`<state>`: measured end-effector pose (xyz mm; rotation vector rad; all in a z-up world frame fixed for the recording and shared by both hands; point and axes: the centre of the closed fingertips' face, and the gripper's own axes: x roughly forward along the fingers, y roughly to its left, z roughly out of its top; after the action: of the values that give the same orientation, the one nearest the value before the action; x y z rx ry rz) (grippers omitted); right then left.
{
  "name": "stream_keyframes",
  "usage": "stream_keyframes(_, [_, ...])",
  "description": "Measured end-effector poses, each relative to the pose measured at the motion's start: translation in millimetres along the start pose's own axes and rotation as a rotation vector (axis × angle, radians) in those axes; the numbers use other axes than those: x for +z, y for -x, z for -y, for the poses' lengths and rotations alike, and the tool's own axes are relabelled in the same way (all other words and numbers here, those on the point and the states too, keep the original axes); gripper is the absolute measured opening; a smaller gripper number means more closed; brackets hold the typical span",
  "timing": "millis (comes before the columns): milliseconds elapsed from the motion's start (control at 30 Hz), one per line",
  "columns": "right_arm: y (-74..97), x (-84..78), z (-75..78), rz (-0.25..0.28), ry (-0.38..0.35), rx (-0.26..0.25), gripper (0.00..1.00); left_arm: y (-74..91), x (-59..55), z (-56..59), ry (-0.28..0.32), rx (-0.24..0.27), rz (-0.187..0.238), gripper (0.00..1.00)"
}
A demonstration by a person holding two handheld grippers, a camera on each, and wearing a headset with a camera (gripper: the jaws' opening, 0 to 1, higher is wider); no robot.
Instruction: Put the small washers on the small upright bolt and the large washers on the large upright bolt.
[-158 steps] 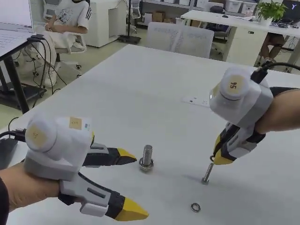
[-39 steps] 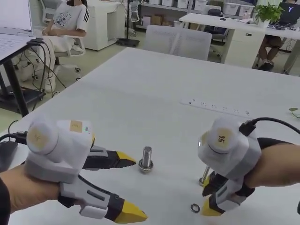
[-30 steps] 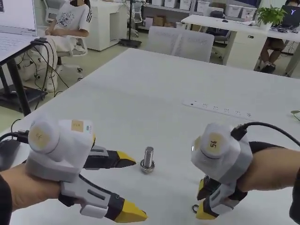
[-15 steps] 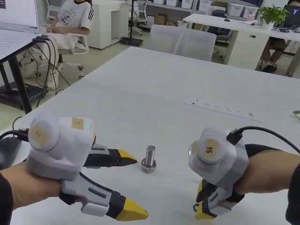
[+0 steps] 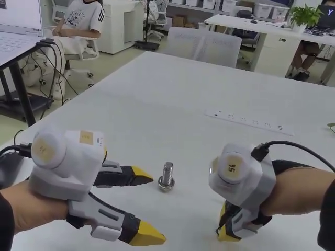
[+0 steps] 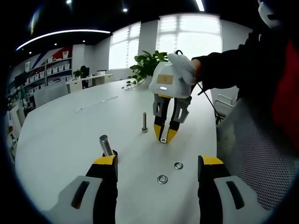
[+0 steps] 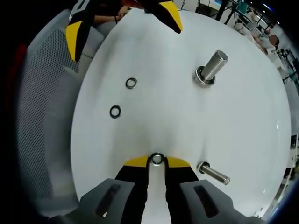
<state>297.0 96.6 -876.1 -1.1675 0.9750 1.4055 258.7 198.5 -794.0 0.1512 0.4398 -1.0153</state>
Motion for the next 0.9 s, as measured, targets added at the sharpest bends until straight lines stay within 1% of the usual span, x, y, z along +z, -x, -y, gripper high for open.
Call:
stream_keyframes(400, [3.4, -1.4, -1.1, 0.002, 0.0, 0.008, 0.13, 0.3, 0.1, -0.4, 0.001, 0.002, -0.004, 0.69])
stream_keyframes(633, [12.5, -5.4, 0.9, 0.007, -0.008, 0.001, 0.13, -0.5, 0.2, 0.7, 0.0, -0.002, -0.007, 0.69])
stream_keyframes(900, [31.3, -14.1, 4.9, 0.005, -0.025, -0.025, 0.13, 0.3, 0.9, 1.5, -0.003, -0.003, -0.003, 0.69])
